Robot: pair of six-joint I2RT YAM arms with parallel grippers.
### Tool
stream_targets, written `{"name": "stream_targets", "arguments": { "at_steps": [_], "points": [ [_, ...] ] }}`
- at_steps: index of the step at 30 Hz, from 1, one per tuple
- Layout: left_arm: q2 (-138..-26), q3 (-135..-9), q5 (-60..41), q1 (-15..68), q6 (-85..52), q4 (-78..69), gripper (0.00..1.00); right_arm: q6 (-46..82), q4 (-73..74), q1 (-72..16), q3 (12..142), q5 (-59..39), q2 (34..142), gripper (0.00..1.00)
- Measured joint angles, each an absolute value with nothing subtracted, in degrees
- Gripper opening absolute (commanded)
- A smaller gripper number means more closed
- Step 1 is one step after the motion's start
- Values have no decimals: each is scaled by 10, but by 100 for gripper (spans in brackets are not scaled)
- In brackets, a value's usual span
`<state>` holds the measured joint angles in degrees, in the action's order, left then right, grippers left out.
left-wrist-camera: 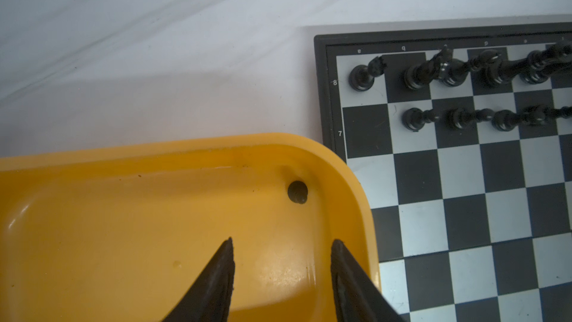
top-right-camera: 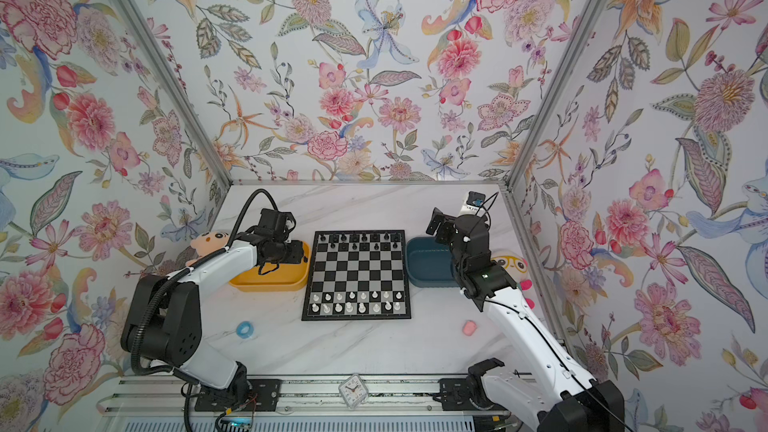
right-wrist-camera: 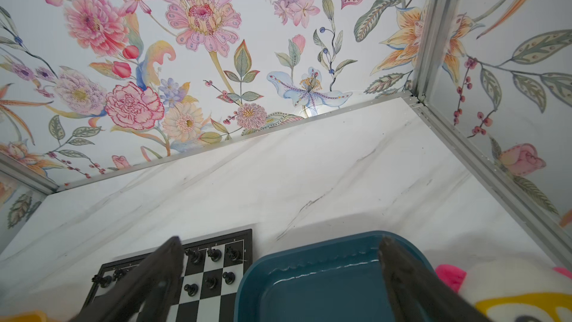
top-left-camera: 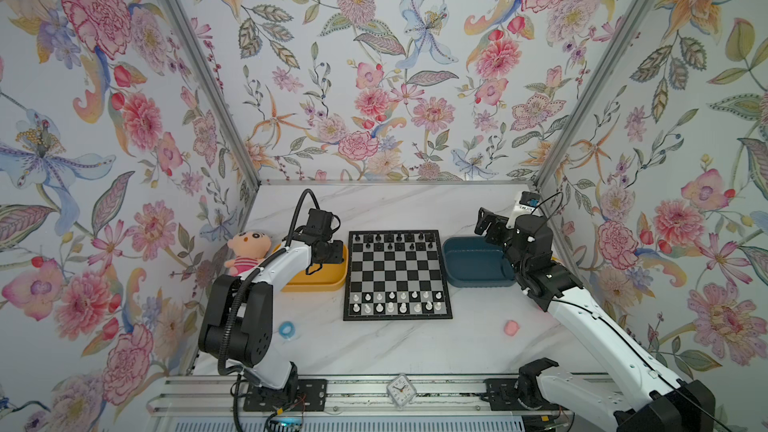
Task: Set up the chess pieces on the board
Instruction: 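Close the left gripper on the last black pawn in the yellow tray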
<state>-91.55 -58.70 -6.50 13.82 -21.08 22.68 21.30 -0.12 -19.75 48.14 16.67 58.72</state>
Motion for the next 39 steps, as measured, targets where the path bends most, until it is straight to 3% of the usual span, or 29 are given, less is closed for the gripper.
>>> {"name": "stream_targets", "arguments": {
  "at_steps": [6, 16, 39],
  "points": [
    [-923, -587, -71, 138, -217, 226, 47, 213, 12, -174, 458, 101, 538, 99],
    [-953, -601, -71, 139, -220, 227, 43, 213, 3, -170, 458, 49, 555, 99],
    [-1016, -646, -51, 158, -219, 233, 35, 213, -8, -160, 458, 23, 573, 99]
  ]
}}
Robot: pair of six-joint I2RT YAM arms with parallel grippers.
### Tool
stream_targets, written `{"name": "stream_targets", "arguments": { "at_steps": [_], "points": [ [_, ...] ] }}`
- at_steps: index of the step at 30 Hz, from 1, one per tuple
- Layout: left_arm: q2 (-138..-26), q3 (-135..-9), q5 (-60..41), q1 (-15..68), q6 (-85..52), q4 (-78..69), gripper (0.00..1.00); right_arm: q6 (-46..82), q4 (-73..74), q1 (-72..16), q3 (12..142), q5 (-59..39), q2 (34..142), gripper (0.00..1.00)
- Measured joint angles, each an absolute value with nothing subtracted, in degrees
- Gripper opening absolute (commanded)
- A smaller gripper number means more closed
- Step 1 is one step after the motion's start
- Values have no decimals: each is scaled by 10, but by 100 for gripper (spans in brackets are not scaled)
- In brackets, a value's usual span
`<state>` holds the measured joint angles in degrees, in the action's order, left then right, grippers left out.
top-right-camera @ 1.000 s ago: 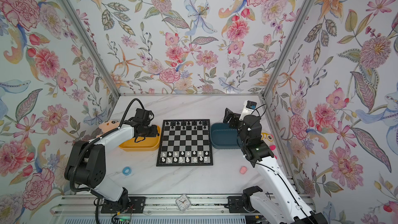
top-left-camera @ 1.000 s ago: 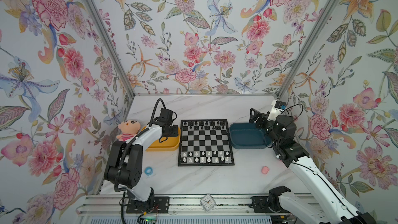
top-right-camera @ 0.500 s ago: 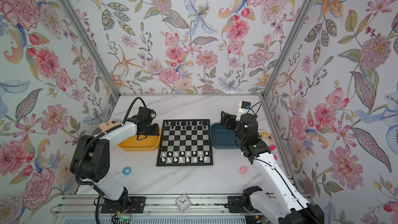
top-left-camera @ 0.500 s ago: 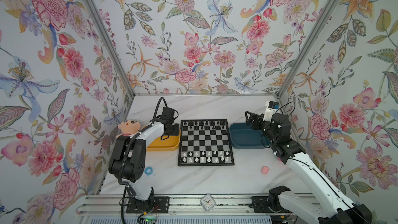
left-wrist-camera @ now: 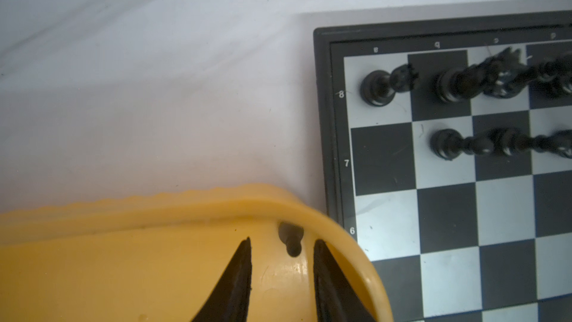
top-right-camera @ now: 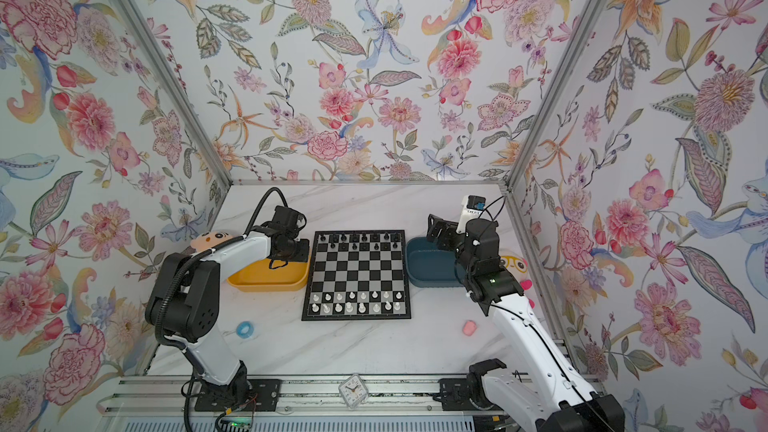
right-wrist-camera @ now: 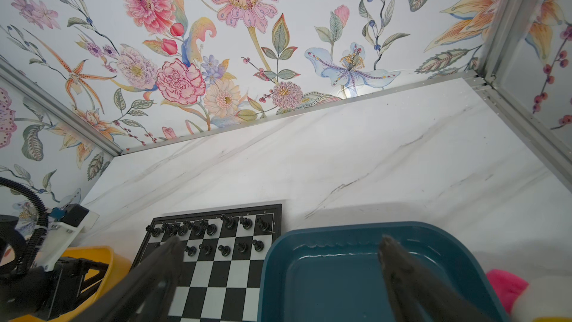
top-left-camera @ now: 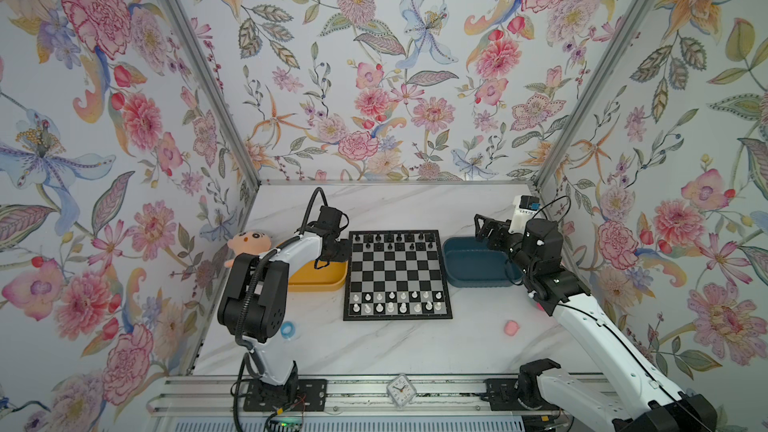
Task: Set up the chess pieces on the board
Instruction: 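Close the left gripper on the last black pawn in the yellow tray, then lift the black pawn out of the yellow tray with the left gripper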
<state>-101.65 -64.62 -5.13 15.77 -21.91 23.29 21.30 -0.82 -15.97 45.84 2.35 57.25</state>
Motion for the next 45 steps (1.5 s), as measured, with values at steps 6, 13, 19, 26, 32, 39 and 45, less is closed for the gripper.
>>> {"name": "stream_targets", "arguments": {
  "at_steps": [6, 13, 19, 26, 32, 39, 45],
  "points": [
    [-1029, -647, -51, 158, -219, 233, 34, 213, -8, -159, 458, 19, 578, 99],
    [-1038, -647, -51, 159, -219, 233, 33, 213, -11, -153, 458, 19, 578, 99],
    [-1040, -649, -51, 160, -219, 233, 31, 213, -13, -153, 458, 16, 578, 99],
    [-1047, -655, -51, 161, -219, 233, 29, 213, -15, -153, 458, 8, 579, 99],
    [-1048, -658, -51, 161, -219, 232, 28, 213, -15, -153, 458, 6, 579, 99],
    [-1054, -658, -51, 161, -219, 232, 25, 213, -19, -153, 458, 4, 579, 99],
    [-1058, -658, -51, 161, -219, 232, 22, 213, -19, -153, 458, 4, 579, 99]
  ]
}}
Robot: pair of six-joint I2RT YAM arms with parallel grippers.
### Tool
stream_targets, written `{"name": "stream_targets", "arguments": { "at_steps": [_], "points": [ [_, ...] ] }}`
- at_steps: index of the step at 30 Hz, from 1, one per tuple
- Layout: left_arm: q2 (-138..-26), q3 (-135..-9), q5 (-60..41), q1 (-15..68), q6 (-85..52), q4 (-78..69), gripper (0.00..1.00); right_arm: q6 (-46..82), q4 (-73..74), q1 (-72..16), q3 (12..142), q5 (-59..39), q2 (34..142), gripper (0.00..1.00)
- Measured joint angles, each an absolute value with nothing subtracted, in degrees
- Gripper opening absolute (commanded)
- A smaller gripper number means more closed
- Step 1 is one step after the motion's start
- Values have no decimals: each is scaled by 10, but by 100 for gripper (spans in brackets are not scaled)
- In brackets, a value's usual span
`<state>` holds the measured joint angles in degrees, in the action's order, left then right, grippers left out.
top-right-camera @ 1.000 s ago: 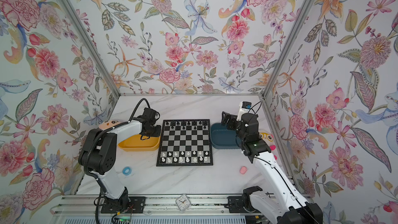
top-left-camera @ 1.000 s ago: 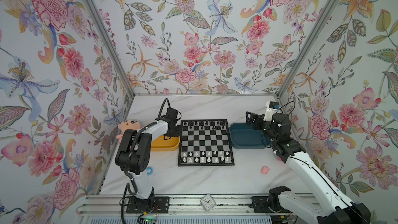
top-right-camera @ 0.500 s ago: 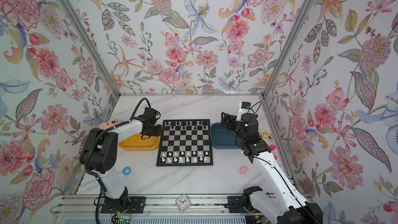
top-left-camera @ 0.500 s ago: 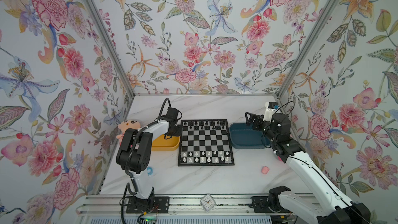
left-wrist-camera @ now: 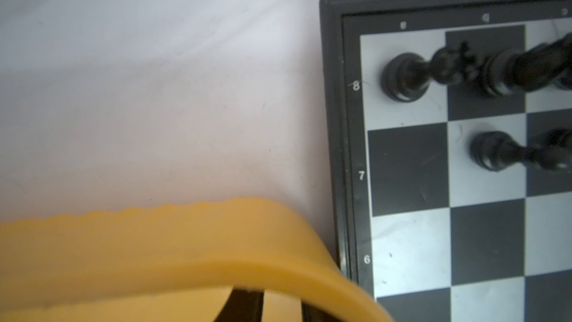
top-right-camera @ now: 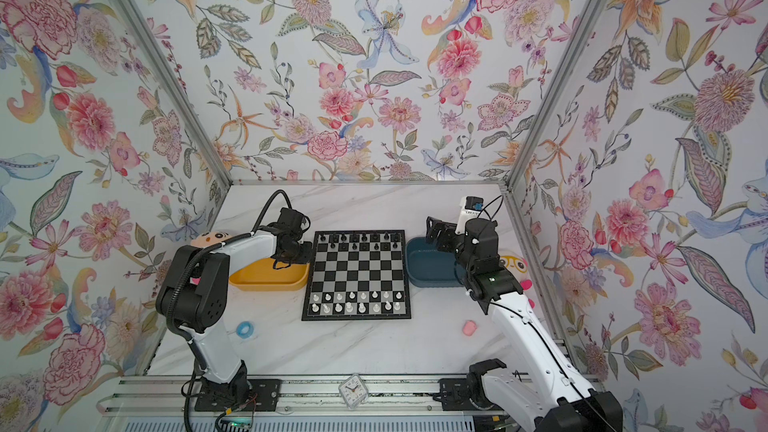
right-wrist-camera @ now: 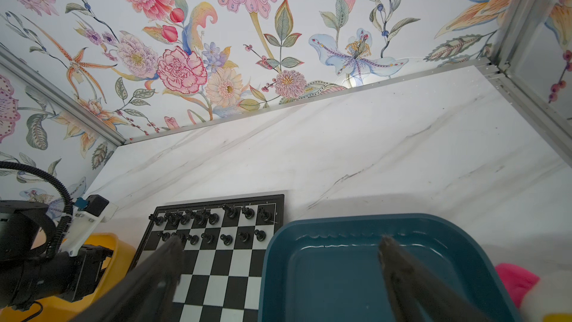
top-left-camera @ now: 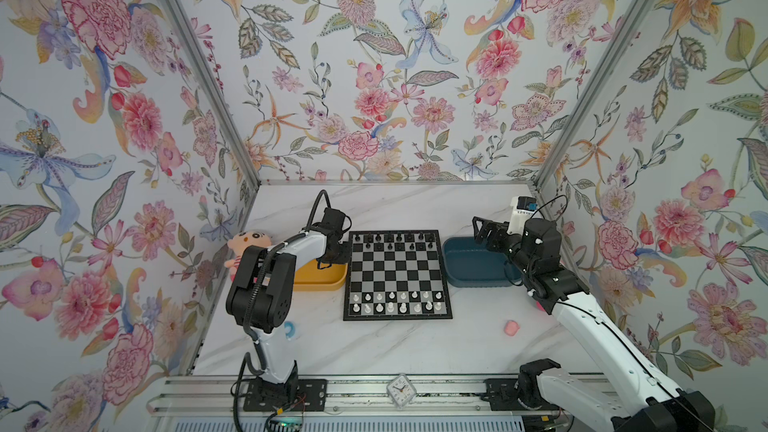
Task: Set up the chess pieces on the board
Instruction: 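Lift the black pawn out of the yellow tray with the left gripper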
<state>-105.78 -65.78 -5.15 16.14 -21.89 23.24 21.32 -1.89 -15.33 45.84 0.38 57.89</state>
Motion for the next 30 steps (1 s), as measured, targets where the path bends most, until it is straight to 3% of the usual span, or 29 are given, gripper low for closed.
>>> {"name": "stream_targets", "arguments": {
  "at_steps": [30],
  "points": [
    [-1058, -668, -25, 164, -219, 237, 3, 213, -19, -152, 458, -7, 586, 99]
  ]
}}
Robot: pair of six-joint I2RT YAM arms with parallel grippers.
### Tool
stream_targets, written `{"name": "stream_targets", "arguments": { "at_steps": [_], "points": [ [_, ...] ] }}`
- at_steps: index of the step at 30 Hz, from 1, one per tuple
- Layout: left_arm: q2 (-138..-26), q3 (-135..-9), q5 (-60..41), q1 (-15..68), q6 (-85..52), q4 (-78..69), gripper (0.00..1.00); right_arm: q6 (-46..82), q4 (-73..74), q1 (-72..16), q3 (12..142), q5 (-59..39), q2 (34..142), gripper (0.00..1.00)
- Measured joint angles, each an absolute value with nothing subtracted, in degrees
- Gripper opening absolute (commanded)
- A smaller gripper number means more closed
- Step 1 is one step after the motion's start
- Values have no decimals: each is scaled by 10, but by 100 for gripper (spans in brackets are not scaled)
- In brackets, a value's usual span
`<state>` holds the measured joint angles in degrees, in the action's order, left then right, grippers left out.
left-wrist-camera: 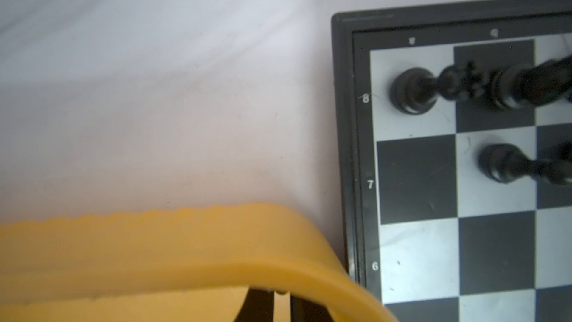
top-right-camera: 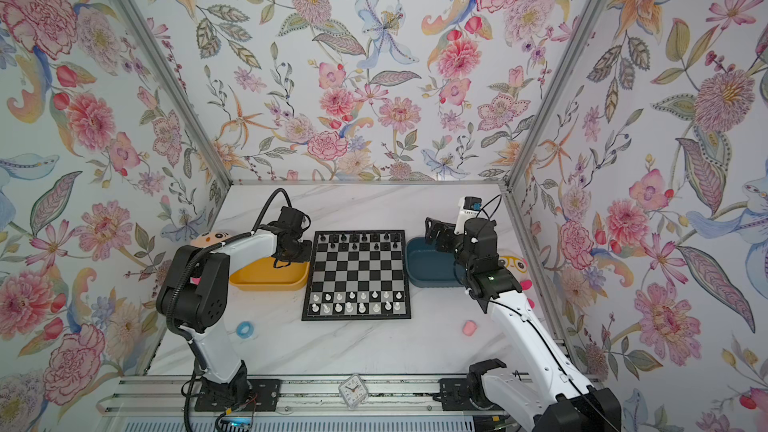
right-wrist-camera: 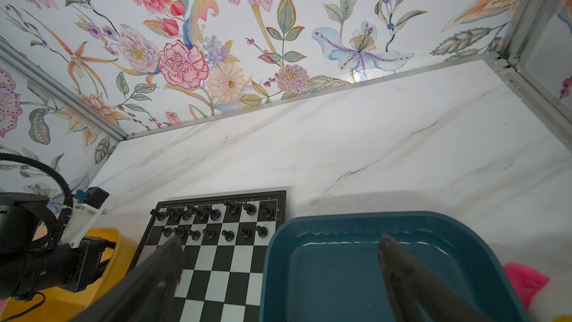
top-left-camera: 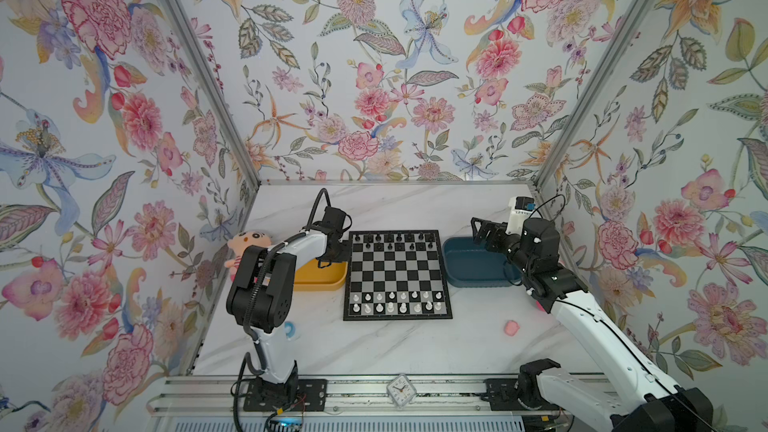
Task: Set up the chess pieces on the board
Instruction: 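Lift the black pawn out of the yellow tray with the left gripper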
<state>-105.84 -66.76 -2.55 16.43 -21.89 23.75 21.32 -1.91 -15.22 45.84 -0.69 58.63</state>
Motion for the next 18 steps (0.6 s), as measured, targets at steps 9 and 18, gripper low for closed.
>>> {"name": "stream_targets", "arguments": {
  "at_steps": [9, 18],
  "points": [
    [-1023, -675, -10, 170, -219, 258, 2, 213, -19, -152, 458, -9, 586, 99],
    [-972, -695, 7, 176, -219, 275, 1, 215, -19, -152, 458, -18, 586, 99]
  ]
}}
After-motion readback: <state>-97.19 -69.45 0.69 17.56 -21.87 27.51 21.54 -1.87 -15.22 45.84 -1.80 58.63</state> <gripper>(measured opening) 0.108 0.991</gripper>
